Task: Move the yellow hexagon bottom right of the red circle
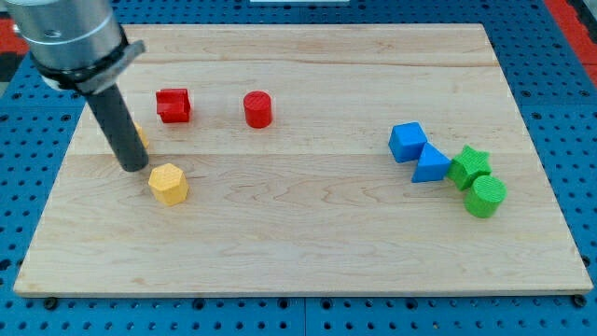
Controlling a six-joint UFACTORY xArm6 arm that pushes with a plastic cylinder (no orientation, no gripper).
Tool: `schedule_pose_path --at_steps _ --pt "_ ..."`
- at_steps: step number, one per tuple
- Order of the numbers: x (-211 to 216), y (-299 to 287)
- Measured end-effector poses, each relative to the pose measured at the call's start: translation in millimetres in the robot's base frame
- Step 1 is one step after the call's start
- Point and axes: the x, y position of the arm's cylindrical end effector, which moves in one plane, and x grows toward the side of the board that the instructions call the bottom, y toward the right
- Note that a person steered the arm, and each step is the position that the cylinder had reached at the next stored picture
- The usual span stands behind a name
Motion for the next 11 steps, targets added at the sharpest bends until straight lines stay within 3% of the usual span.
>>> schedule_pose_path --at_steps 3,5,9,11 --pt "-63 -7" --pt "-10 -9" --pt "81 71" --pt "64 100"
